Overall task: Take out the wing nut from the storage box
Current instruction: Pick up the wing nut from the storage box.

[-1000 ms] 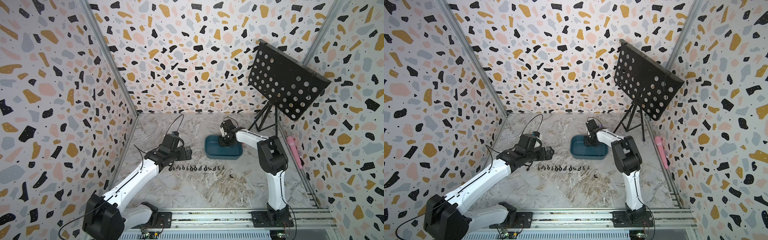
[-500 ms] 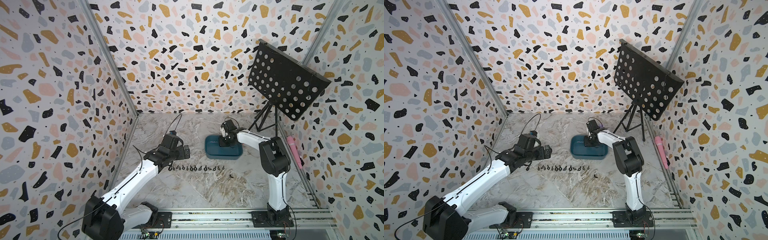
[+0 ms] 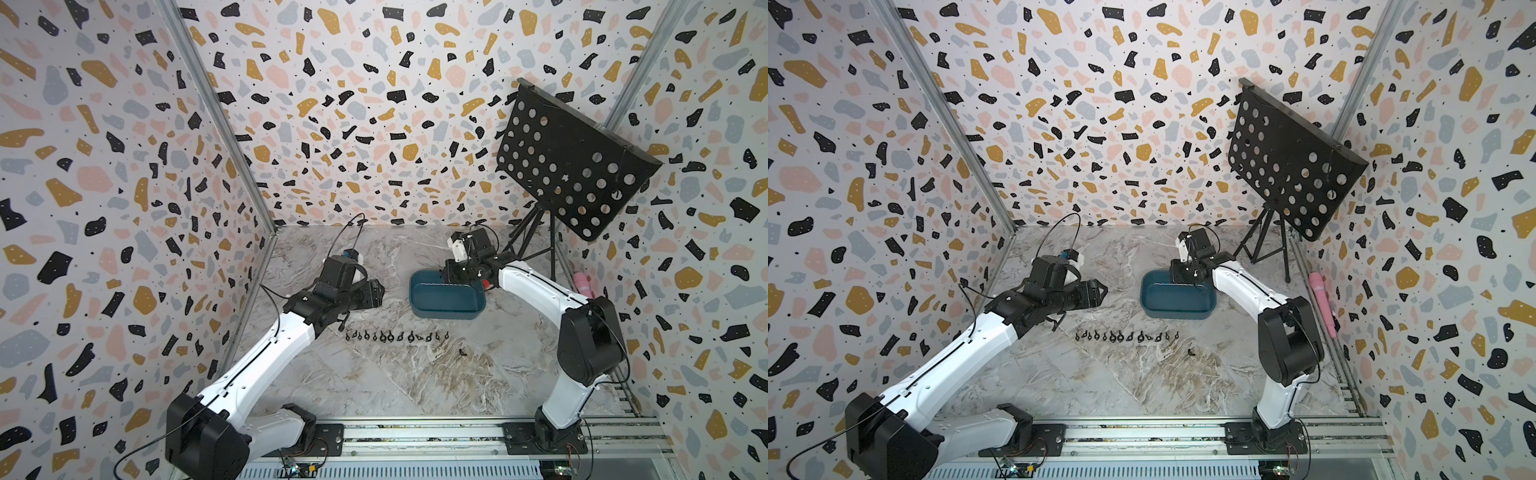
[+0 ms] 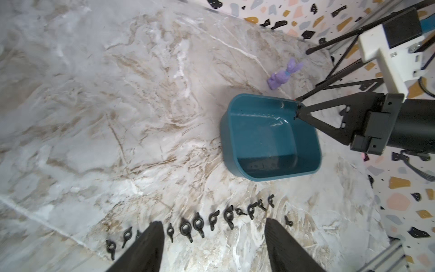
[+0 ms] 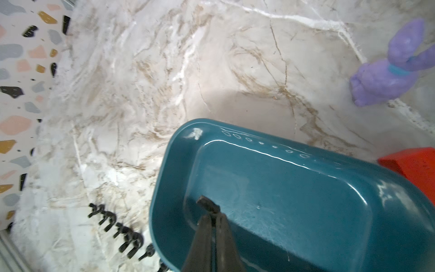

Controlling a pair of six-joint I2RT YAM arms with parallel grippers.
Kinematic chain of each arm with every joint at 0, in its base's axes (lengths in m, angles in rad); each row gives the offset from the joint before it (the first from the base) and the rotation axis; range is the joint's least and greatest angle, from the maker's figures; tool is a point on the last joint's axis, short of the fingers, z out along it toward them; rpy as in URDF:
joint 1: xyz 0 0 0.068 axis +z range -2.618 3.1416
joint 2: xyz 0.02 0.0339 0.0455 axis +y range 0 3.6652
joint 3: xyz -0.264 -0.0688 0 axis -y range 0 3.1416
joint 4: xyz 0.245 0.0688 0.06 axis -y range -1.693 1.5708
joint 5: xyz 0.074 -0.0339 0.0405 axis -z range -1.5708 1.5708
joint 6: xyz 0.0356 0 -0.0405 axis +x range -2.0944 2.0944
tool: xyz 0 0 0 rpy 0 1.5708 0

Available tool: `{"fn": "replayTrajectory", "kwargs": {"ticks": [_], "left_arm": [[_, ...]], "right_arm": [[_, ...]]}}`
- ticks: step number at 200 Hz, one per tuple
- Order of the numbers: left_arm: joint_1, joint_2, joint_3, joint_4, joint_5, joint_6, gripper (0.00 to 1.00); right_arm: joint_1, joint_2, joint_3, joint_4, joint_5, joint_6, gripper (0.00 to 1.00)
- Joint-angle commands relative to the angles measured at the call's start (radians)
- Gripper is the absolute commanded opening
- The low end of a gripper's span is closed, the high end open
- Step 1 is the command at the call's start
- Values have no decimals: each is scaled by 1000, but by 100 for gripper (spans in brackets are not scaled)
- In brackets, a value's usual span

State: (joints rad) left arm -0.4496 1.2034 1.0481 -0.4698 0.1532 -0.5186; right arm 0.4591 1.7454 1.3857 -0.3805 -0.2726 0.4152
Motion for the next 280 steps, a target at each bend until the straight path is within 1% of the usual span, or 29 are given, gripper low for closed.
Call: {"fn": "replayTrajectory", "kwargs": {"ticks": [1, 37, 48, 65, 87, 121, 233, 246, 280], "left_arm": [[5, 28, 47, 67, 127, -10, 62], [4, 82, 67, 154, 221, -46, 43], [3, 99, 77, 176, 241, -56, 42], [0, 125, 89, 208, 273, -70, 36], [-12, 151, 101, 243, 299, -82, 33], [-43, 184, 111, 273, 311, -90, 32], [-67, 269, 163, 332, 343, -100, 28], [-66, 289, 175, 333, 350, -101, 26], [-68, 322, 192, 339, 365, -101, 24]], "right_arm": [[11, -72, -28, 15, -81, 31, 0], [29, -140, -58, 42, -168, 59, 0], [38, -156, -67, 47, -190, 67, 0], [52, -175, -74, 58, -223, 74, 0], [57, -189, -80, 83, -273, 86, 0], [69, -189, -68, 84, -322, 93, 0], [95, -189, -51, 63, -338, 65, 0], [95, -191, -51, 61, -337, 65, 0], [96, -192, -48, 62, -341, 64, 0]]}}
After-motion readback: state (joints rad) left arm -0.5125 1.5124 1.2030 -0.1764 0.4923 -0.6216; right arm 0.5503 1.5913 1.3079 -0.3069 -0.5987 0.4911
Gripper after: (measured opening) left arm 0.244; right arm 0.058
